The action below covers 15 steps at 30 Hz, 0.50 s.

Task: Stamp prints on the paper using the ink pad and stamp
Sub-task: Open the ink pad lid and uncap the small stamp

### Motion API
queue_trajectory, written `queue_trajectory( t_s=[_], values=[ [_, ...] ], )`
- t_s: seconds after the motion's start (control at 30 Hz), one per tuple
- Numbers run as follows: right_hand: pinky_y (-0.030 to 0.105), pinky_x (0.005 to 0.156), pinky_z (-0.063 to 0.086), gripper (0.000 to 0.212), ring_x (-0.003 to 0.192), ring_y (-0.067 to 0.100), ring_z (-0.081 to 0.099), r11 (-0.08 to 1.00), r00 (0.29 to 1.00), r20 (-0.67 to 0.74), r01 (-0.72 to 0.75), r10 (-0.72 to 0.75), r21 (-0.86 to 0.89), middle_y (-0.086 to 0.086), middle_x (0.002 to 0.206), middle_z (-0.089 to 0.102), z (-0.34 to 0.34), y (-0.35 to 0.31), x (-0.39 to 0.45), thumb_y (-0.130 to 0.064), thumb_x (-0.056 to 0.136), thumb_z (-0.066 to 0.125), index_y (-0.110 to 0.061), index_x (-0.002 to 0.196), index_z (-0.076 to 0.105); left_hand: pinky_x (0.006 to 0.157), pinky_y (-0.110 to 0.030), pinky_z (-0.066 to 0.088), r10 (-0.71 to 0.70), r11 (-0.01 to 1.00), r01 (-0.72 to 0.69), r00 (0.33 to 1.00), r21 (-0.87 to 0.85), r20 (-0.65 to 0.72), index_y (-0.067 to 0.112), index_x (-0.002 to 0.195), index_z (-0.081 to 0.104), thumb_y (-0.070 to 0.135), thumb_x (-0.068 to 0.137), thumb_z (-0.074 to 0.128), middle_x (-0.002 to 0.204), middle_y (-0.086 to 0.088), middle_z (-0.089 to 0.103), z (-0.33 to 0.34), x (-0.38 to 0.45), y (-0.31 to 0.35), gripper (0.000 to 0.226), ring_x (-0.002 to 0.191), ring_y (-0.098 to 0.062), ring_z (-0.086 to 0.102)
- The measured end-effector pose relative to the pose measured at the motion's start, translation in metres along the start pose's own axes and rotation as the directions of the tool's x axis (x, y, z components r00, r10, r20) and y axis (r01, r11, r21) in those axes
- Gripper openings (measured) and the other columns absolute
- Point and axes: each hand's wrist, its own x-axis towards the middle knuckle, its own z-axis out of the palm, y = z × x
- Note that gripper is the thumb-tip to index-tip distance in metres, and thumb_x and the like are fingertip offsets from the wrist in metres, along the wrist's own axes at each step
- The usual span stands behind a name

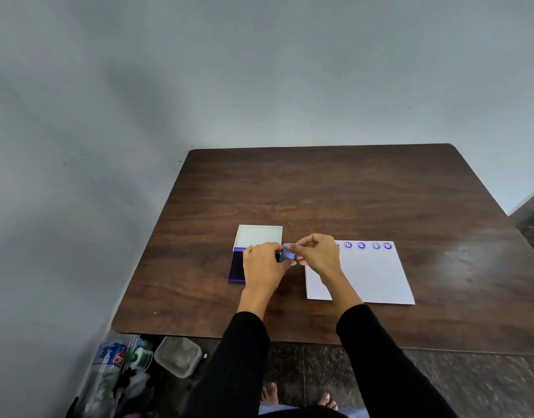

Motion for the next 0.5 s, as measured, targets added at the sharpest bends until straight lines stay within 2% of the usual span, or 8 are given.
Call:
queue_trajectory(
  t_s=[0.13,0.23,0.33,0.43,0.5],
  values=[
    [0.033,0.066,0.061,0.018,0.057,0.018,0.067,1.000,1.000,-0.013,0.024,-0.024,-0.003,0.011,0.071,0.071,-0.0011,0.0003,0.0020,-0.022,0.069,0.083,-0.014,0.069,0.066,0.101,-0.037,0.038,0.015,0.998,-0.014,1.000,0.065,-0.013,0.021,0.100,0.074,0.040,0.084,0.068,0.097,0.002,0.075,0.0005,0.0015,0.0008,0.025,0.092,-0.014,0.062],
    [0.037,0.071,0.061,0.016,0.066,0.022,0.069,0.999,0.999,-0.002,0.048,-0.048,-0.007,0.012,0.076,0.071,-0.0020,0.0013,0.0027,-0.017,0.071,0.082,-0.008,0.077,0.070,0.103,-0.037,0.037,0.003,0.997,-0.003,1.000,0.075,-0.006,0.022,0.099,0.074,0.041,0.083,0.069,0.095,0.002,0.075,0.0011,0.0029,0.0016,0.025,0.090,-0.013,0.062],
    [0.034,0.074,0.058,0.018,0.075,0.023,0.067,0.996,0.996,0.028,0.089,-0.089,-0.010,0.014,0.087,0.072,-0.0030,0.0021,0.0026,-0.010,0.073,0.079,-0.002,0.086,0.072,0.102,-0.038,0.037,-0.009,0.997,0.009,1.000,0.077,0.007,0.022,0.100,0.074,0.042,0.083,0.069,0.097,0.002,0.075,0.0011,0.0037,0.0031,0.027,0.092,-0.013,0.062],
    [0.028,0.074,0.055,0.019,0.081,0.022,0.066,0.994,0.992,0.069,0.110,-0.110,-0.004,0.014,0.093,0.071,-0.0043,0.0029,0.0039,-0.006,0.074,0.077,-0.001,0.092,0.071,0.101,-0.038,0.039,-0.030,0.998,0.029,1.000,0.061,0.004,0.022,0.099,0.075,0.042,0.083,0.069,0.096,0.002,0.075,0.0011,0.0036,0.0030,0.026,0.091,-0.013,0.062],
    [0.030,0.078,0.056,0.020,0.087,0.023,0.067,0.993,0.988,0.093,0.119,-0.120,0.014,0.014,0.096,0.072,-0.0049,0.0032,0.0048,-0.003,0.075,0.075,-0.002,0.095,0.071,0.101,-0.039,0.040,-0.040,0.998,0.040,0.999,0.045,0.000,0.021,0.099,0.075,0.042,0.083,0.069,0.096,0.002,0.075,0.0011,0.0026,0.0033,0.027,0.090,-0.012,0.062]
  ],
)
